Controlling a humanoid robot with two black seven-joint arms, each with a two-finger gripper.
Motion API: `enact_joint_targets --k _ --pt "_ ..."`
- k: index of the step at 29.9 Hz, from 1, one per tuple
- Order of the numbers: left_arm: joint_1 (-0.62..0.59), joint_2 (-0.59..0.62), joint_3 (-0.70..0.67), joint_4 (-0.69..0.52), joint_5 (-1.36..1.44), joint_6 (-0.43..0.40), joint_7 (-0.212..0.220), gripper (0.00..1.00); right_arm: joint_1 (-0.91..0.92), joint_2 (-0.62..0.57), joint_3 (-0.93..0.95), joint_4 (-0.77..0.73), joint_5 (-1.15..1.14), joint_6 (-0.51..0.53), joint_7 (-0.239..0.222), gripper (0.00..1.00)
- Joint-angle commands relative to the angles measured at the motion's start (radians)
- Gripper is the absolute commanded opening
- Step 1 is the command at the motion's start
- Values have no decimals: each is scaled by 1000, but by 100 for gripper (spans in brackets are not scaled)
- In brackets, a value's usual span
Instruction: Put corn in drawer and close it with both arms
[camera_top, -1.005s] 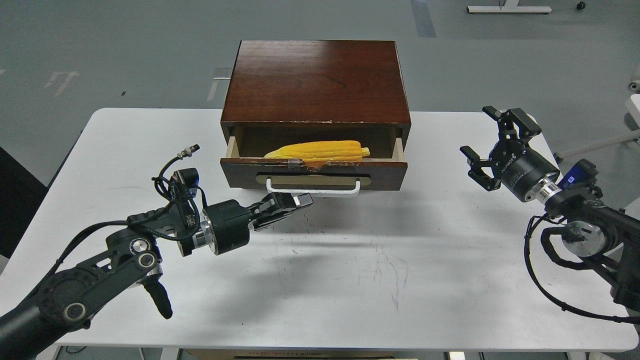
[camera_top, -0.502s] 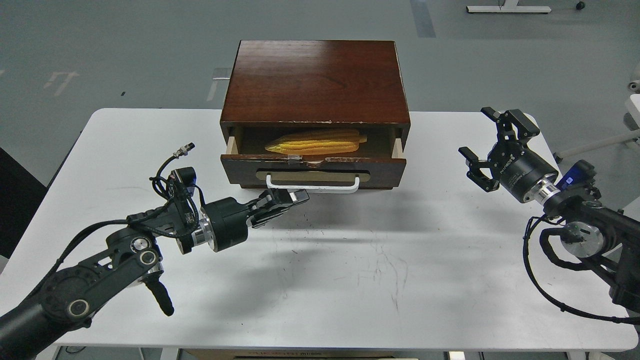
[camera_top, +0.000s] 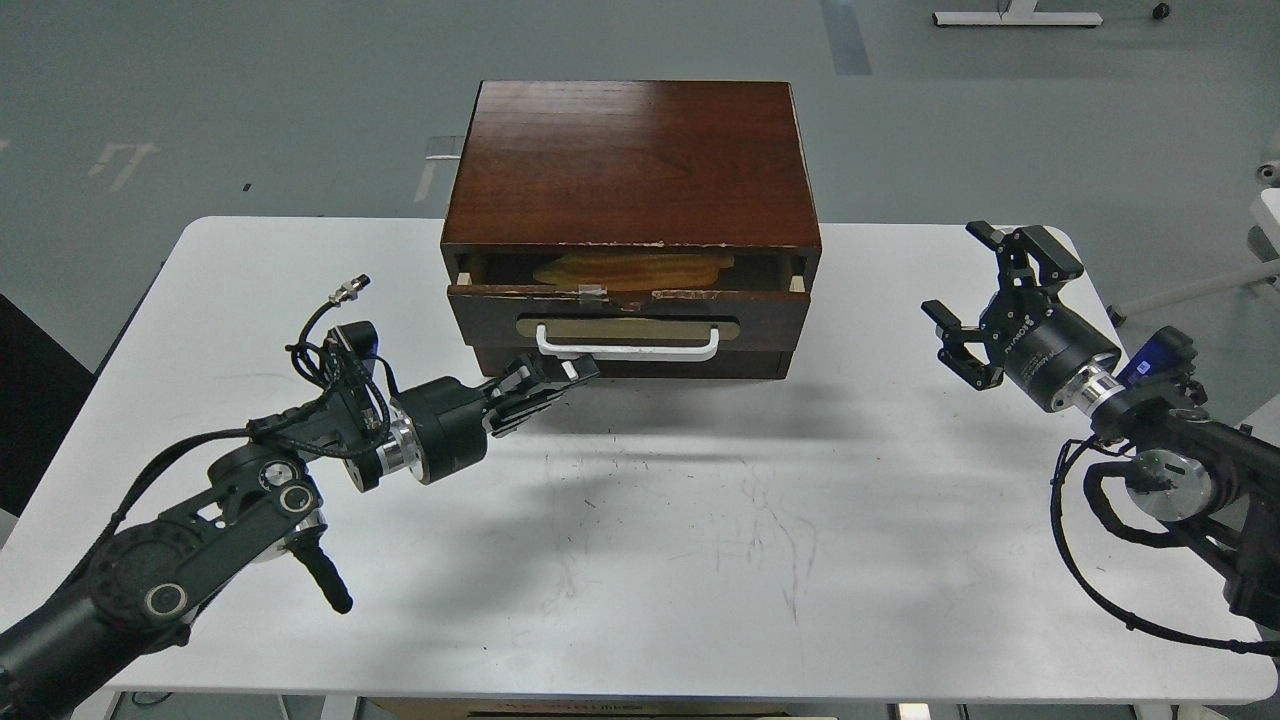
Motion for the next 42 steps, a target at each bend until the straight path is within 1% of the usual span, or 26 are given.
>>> enact_joint_targets --k 1,7,13,23,28,38,42 --pt "1 -4 -5 11 0 20 -1 0 -1 1 0 0 0 0 0 100" --pt "1 -16 -5 22 0 41 1 0 -1 3 0 -1 0 0 0 100" --pt "-1 -18 -5 23 -47 75 21 0 -3 3 0 -1 0 0 0 100" --pt "-2 -30 -5 46 -54 104 24 0 -6 3 0 -1 0 0 0 100" --pt "-4 -38 -6 53 -58 115 43 0 -7 3 0 -1 0 0 0 100" --pt "-24 -39 -6 68 -67 118 44 0 -9 3 0 -1 0 0 0 100" --pt "-42 -39 -5 74 -69 123 50 0 -10 3 0 0 0 0 0 100"
